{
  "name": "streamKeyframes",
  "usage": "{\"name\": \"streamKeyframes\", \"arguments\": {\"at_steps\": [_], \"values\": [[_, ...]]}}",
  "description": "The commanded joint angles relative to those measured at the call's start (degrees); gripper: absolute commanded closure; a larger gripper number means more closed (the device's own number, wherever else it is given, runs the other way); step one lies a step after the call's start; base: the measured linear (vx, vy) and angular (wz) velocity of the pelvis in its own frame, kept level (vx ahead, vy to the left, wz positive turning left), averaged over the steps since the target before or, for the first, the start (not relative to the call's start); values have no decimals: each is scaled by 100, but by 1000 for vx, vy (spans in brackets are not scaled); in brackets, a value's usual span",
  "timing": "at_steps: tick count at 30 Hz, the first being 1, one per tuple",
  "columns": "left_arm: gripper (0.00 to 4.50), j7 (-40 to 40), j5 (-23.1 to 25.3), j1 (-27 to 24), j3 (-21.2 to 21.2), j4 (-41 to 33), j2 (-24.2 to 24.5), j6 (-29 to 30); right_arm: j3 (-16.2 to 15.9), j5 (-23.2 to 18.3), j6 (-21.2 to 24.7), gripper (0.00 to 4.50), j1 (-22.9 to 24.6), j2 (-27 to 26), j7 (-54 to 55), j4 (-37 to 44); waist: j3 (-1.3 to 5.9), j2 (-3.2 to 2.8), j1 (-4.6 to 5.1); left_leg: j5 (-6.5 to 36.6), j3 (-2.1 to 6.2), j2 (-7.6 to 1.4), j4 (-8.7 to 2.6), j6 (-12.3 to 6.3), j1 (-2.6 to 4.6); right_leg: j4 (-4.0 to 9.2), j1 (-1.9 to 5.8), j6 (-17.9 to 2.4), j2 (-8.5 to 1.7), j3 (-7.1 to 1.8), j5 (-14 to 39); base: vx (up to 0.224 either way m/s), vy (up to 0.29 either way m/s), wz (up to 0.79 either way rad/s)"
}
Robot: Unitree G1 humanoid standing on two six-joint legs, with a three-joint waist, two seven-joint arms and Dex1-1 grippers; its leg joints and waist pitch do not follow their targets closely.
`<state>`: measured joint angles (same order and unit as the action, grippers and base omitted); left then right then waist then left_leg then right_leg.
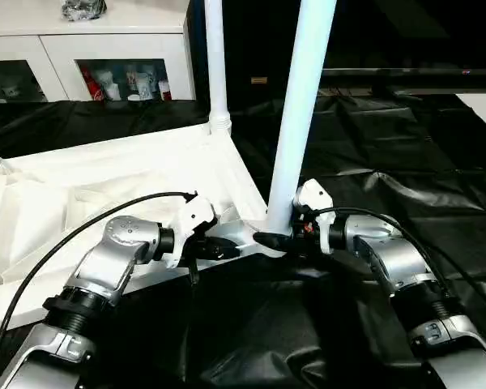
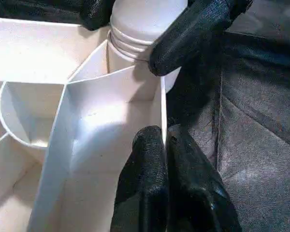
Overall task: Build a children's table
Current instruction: Rotate leg to tighten
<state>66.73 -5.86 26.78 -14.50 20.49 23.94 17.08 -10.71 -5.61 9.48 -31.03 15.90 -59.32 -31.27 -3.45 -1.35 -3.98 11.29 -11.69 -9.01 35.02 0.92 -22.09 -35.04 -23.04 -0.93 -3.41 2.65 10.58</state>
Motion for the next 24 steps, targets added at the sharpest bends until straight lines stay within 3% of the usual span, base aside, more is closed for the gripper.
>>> {"name": "streamKeyframes", "arguments": {"at_steps": [1, 8, 10, 13, 14, 15, 16, 17, 19, 20, 22, 24], "values": [[450, 256, -214, 39, -66, -330, -25, -71, -38, -32, 42, 165, 63, 63, -40, 119, 400, 6, 10, 877, 221, -475, -436, -230, 142, 374, 248, -1488, -547, -294, 926, 0, 0, 0], [450, -270, -85, 127, 56, -136, -244, -4, 73, -83, 147, 178, 121, -144, 258, 53, 390, 81, 7, 830, 214, -470, -429, -265, 140, 397, 242, -1429, -560, -302, 1147, 0, 0, 0], [450, -877, 71, 294, 161, 129, -485, 19, 182, 36, 169, 178, 73, -400, 922, -157, 376, 63, 28, 881, 212, -466, -438, -198, 165, 425, 201, -1395, -546, -307, 1296, 0, 0, 0], [450, -1327, 157, 441, 226, 305, -708, 107, 310, 98, 229, 178, 0, -673, 1585, -382, 385, 69, 51, 950, 231, -453, -446, -103, 152, 429, 233, -1340, -566, -304, 1426, 0, 0, 0], [450, -1869, 221, 662, 312, 530, -1029, 235, 487, 81, 331, 178, -128, -1048, 2340, -646, 387, 37, 88, 910, 229, -449, -443, -86, 148, 424, 227, -1345, -560, -312, 1339, 0, 0, 0], [450, -1963, 232, 703, 327, 572, -1085, 252, 517, 78, 347, 178, -153, -1112, 2471, -691, 375, 44, 108, 939, 219, -440, -446, -74, 155, 449, 205, -1344, -549, -317, 1367, 0, 0, 0], [450, -2061, 244, 746, 343, 617, -1144, 269, 548, 74, 364, 178, -178, -1179, 2607, -738, 397, 62, 100, 897, 229, -432, -437, -44, 154, 436, 236, -1343, -565, -310, 1353, 0, 0, 0], [450, -2305, 276, 845, 381, 723, -1280, 277, 623, 67, 404, 178, -259, -1323, 2920, -865, 399, 25, 89, 832, 233, -434, -430, -79, 140, 424, 248, -1354, -572, -311, 1213, 0, 0, 0], [450, -2453, 299, 901, 404, 783, -1361, 276, 668, 66, 430, 178, -307, -1406, 3110, -935, 427, 49, 93, 651, 227, -432, -417, -157, 132, 386, 268, -1383, -556, -301, 882, 0, 0, 0], [450, -2612, 311, 979, 428, 862, -1474, 283, 739, 58, 433, 178, -392, -1526, 3385, -1055, 427, 7, 95, 567, 225, -426, -407, -210, 119, 371, 263, -1429, -559, -301, 708, 0, 0, 0], [450, -2771, 344, 1097, 393, 967, -1719, 182, 723, 162, 286, 178, -562, -1771, 3656, -1297, 430, 3, 114, 585, 213, -418, -399, -236, 130, 385, 250, -1468, -550, -298, 674, 0, 0, 0], [450, -2771, 348, 1118, 362, 975, -1786, 150, 690, 199, 223, 122, -599, -1844, 3648, -1349, 425, 13, 105, 681, 224, -426, -408, -216, 128, 394, 279, -1471, -559, -289, 738, 0, 0, 0]]}}
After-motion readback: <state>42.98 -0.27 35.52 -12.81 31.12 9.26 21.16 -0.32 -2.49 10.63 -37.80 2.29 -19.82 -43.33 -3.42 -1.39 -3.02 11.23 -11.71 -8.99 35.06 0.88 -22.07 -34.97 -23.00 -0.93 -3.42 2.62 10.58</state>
